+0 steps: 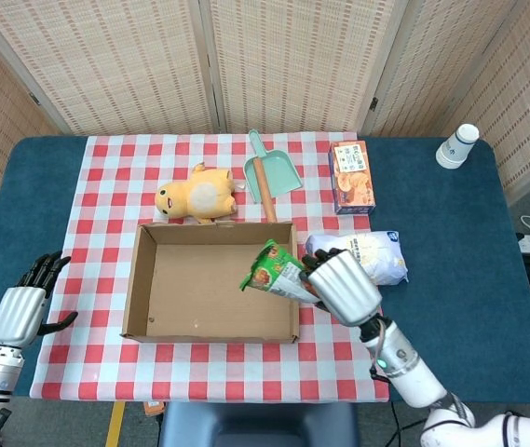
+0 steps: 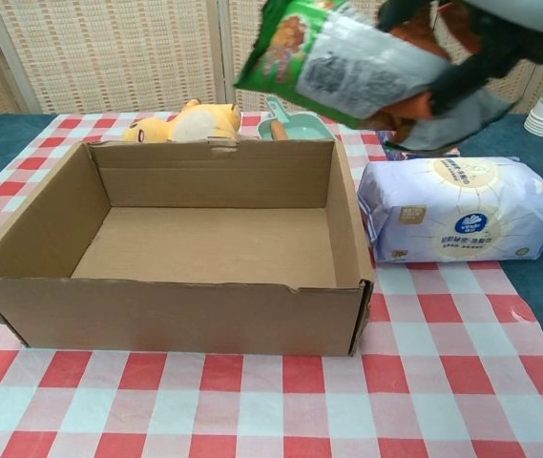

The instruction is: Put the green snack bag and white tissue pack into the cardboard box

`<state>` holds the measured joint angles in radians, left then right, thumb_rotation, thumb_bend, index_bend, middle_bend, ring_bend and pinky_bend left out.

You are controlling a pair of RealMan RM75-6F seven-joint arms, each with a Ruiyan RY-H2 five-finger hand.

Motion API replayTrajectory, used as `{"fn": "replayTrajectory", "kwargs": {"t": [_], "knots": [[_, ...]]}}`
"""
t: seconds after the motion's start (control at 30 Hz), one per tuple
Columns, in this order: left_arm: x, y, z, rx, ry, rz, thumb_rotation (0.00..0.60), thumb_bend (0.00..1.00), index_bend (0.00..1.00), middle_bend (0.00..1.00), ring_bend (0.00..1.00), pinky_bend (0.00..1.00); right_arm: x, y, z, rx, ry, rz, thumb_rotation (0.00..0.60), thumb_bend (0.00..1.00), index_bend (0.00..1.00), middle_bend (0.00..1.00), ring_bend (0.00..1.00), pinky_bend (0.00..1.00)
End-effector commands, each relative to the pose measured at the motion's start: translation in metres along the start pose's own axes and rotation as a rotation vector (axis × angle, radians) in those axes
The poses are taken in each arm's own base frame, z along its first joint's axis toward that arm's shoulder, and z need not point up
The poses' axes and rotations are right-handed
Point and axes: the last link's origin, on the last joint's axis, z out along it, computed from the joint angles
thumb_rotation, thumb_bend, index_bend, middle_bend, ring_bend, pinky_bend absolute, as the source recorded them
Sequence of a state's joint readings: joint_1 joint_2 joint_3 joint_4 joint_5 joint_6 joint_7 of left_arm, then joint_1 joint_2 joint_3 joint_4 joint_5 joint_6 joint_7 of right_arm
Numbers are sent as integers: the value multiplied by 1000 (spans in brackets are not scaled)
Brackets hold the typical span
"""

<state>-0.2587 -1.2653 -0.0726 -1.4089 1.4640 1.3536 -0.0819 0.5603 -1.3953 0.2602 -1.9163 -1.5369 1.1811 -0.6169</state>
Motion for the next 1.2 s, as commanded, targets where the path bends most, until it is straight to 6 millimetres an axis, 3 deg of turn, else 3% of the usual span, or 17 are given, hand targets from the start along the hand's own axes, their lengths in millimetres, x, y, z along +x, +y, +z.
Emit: {"fn": "replayTrajectory", "kwargs": {"t": [0.03,0.2,0.43,0.7,0.73,0.77,0.83,0.93,1.03,1.2], "knots": [[1,0,0,1,4,-1,600,188,105,28,0,228,-23,-23,40,52,-24,52,600,325,932,642,629,797],[1,-1,0,4,5,-3,600,189,104,28,0,228,-50,-35,73,72,-55,55,600,323,932,642,630,797],[3,-3,0,9,11,-12,600,188,104,28,0,228,-71,-51,108,110,-81,60,600,327,932,642,629,797],[4,-6,2,16,14,-16,600,188,104,28,0,228,-83,-66,125,129,-88,111,600,317,894,641,614,784],[5,-6,2,17,16,-16,600,188,104,28,0,227,-88,-67,126,132,-106,121,600,274,805,614,551,715],[6,-7,2,22,26,-13,600,188,104,28,0,227,-101,-66,125,131,-193,138,600,197,657,546,434,584],[6,-8,2,24,29,-18,600,188,104,28,0,227,-104,-63,127,127,-255,143,600,51,381,372,196,319],[6,-8,2,26,32,-19,600,188,104,28,0,227,-102,-60,128,117,-286,138,600,0,96,164,9,91],[6,-8,2,24,33,-18,600,187,105,28,0,226,-99,-57,127,107,-290,135,600,0,9,107,0,52],[5,-8,2,23,29,-16,600,188,104,29,0,227,-79,-47,123,98,-270,92,600,0,2,103,0,52]]}}
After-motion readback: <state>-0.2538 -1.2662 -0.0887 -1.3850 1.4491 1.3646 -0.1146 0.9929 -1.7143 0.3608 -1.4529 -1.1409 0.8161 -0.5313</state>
